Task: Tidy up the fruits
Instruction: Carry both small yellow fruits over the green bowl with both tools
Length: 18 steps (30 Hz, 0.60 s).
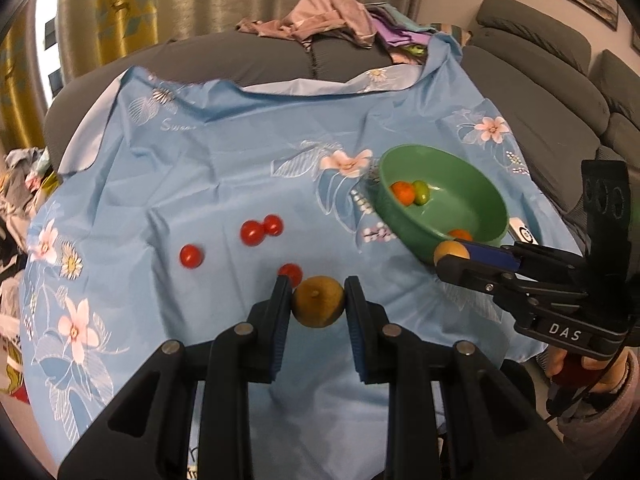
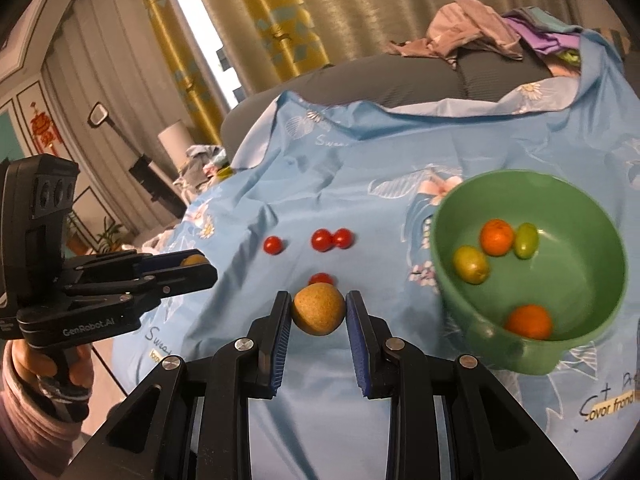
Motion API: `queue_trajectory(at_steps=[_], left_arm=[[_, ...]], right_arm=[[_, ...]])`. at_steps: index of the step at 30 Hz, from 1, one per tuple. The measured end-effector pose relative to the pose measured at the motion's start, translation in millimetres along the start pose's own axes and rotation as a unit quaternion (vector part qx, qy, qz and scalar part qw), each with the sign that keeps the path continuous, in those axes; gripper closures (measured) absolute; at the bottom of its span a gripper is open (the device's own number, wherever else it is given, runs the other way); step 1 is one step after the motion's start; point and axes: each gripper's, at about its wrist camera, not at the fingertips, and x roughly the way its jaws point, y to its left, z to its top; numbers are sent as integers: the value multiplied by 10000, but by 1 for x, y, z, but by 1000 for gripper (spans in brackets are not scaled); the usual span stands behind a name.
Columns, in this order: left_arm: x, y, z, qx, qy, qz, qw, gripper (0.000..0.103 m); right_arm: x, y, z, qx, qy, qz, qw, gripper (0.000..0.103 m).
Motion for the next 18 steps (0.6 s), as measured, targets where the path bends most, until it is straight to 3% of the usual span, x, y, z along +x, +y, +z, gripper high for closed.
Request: queue_trajectory(at_steps=[18], left_arm=[[59,-69,50,557,51,-950,9939,76]], right_arm=[[-23,-68,3,614,-336,-762,9946,74]])
